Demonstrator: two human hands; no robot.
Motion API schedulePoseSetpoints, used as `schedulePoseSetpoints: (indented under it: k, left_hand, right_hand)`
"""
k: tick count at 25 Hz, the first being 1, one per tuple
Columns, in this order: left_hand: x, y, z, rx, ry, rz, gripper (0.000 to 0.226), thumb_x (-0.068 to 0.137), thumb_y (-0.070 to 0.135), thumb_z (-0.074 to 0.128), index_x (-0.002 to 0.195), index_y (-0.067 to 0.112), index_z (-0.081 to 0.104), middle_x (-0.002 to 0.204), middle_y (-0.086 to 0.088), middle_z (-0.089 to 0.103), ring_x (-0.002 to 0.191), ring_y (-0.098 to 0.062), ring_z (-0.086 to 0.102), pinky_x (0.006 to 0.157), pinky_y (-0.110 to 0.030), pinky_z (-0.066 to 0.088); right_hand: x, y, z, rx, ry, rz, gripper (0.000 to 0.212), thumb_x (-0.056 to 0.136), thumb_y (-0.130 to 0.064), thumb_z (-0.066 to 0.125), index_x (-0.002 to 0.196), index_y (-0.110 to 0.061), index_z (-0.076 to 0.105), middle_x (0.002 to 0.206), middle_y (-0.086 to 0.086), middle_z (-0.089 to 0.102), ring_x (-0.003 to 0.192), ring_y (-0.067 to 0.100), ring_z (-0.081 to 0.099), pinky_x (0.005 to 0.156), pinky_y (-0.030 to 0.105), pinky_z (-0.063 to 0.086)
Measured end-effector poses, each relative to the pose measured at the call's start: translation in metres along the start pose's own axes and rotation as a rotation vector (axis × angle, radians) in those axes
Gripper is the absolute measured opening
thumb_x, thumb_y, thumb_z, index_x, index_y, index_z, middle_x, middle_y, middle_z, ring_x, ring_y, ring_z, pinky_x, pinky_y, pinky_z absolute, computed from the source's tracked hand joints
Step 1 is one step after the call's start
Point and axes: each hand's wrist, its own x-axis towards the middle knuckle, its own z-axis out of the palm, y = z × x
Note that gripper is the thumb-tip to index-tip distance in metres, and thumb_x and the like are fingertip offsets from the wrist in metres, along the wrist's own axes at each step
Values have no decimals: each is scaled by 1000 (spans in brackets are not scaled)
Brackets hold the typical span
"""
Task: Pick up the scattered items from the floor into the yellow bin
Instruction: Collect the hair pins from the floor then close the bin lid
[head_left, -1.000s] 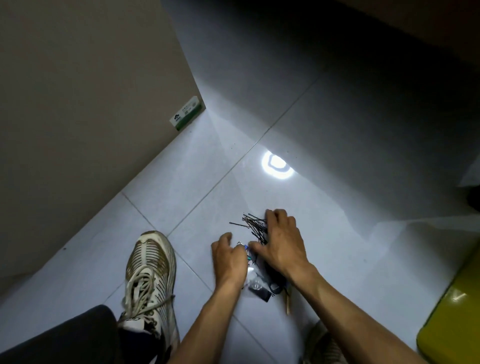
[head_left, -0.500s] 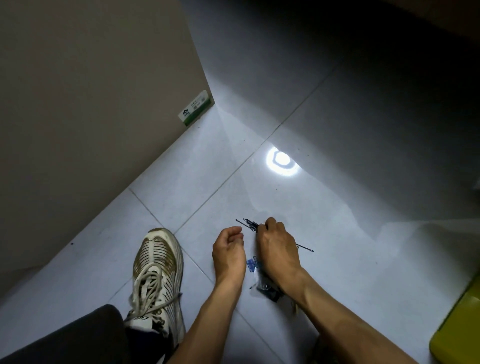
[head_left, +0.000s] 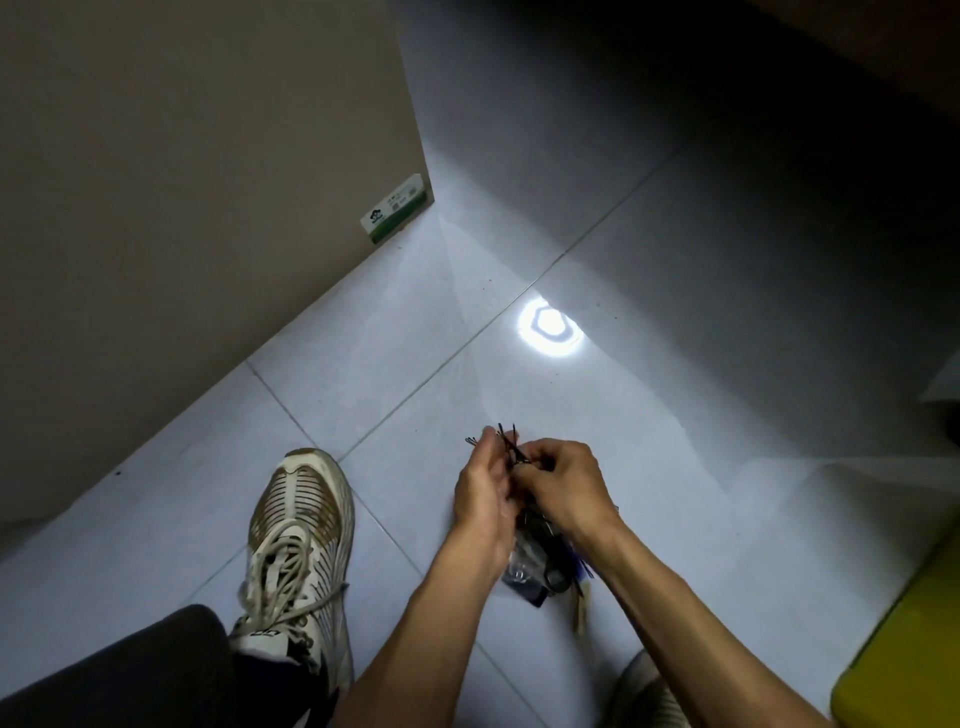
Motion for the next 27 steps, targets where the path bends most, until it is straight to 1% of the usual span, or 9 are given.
schedulePoseSetpoints:
  k: [3,7,9,11,13,15,17,21,27]
  left_hand:
    - [-2,5,2,-56,-61,-53,40,99,37,45,100,7,72,102,-13,75,88,-23,74,74,-34,55]
    - [-6,8,1,-30,-6,-52,25,95,17,47,87,5,68,75,-11,66,63,-24,64,60,-33,53]
    - [-11,2,0,17,26,-65,20,92,11,46,86,6,64,64,-7,62,49,-19,57,51,-28,51]
    - [-17,-5,-9,74,143,-42,17,88,7,46,81,7,62,55,-4,55,41,-16,48,42,-22,41]
    - [-19,-15,-28,340,322,71,22,89,7,42,79,9,62,61,-7,60,48,-21,52,47,-26,40]
    - [-22,-32,-53,628,523,171,24,90,12,41,83,12,63,84,-15,68,74,-32,64,66,-38,52]
    - [-28,-51,-65,704,626,141,22,91,14,43,90,10,65,101,-18,69,94,-36,64,84,-43,53]
    - [-19,-65,-49,714,640,150,27,98,17,43,99,7,69,110,-18,68,102,-34,61,89,-39,48]
    - [-2,-75,-31,556,498,159,28,100,20,41,94,9,66,102,-16,70,93,-32,66,88,-43,53]
  right_hand:
    - [-24,-11,0,-117,-66,-110,15,88,-16,60,91,-22,73,85,-7,73,80,4,68,72,24,54]
    - [-45,2,-22,-88,35,-234,25,90,-16,56,105,-28,72,101,-16,72,90,-2,67,76,14,51]
    - [-52,31,-33,-284,167,-167,26,89,-26,61,115,-24,65,116,-9,67,100,10,65,82,23,50]
    - [-62,65,-34,-600,212,-24,46,85,-44,64,122,-19,53,125,1,55,110,25,55,83,33,46]
    - [-67,90,-26,-695,201,1,58,80,-53,66,121,-18,46,124,4,44,110,29,47,81,35,45]
    - [-61,96,-19,-619,251,-50,56,81,-48,67,121,-17,44,122,6,41,109,30,44,82,34,43]
    - [-50,90,-14,-530,274,-60,54,82,-40,67,126,-16,45,122,7,41,110,29,44,83,33,42]
    - [-45,81,13,-457,148,-76,42,86,-27,60,125,-14,48,117,9,45,106,29,49,84,33,43]
    - [-38,87,28,-26,51,19,21,93,-24,62,112,-21,53,107,-3,59,96,11,59,83,23,46]
